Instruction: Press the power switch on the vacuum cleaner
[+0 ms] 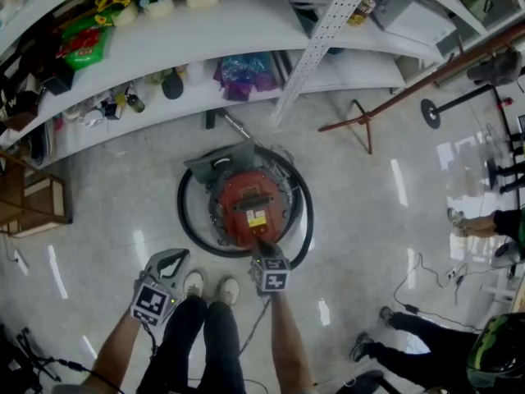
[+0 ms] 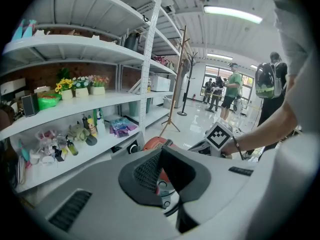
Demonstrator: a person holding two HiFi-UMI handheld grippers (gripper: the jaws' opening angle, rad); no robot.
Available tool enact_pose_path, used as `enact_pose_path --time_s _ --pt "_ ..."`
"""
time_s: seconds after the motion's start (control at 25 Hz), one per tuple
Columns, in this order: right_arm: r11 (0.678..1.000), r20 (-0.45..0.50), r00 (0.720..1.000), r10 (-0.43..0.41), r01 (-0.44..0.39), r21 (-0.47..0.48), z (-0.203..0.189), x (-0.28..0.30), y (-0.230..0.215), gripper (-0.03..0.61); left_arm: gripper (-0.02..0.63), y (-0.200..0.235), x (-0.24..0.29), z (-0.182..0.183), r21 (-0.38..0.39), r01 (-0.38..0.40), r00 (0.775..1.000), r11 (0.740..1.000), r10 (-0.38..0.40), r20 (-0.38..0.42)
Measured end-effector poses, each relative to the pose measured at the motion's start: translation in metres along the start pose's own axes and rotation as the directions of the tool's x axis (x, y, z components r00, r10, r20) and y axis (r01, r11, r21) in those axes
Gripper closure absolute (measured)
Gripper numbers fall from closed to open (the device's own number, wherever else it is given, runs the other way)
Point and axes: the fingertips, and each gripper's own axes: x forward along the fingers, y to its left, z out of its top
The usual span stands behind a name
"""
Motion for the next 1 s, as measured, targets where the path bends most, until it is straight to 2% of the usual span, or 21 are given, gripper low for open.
enact_pose_path --time_s 0.08,0.48,1.0 --pt "1.000 0.011 1.000 -0.005 0.005 -0.001 0.004 -0.010 0.003 0.566 0.606 -0.002 -0.004 0.004 0.019 0.008 1.000 1.000 -0.008 0.000" --pt "1.000 0.075 0.997 -0.013 0.011 0.017 0.027 -0.065 0.020 0.566 0.607 -0.011 -0.030 0.041 -0.002 -0.005 0.999 1.000 0.005 0.048" --pt "1.000 0.216 0.976 -0.023 0.022 0.008 0.084 -0.150 0.051 0.566 0.607 -0.020 -0.064 0.089 0.028 -0.004 0.993 1.000 0.001 0.115"
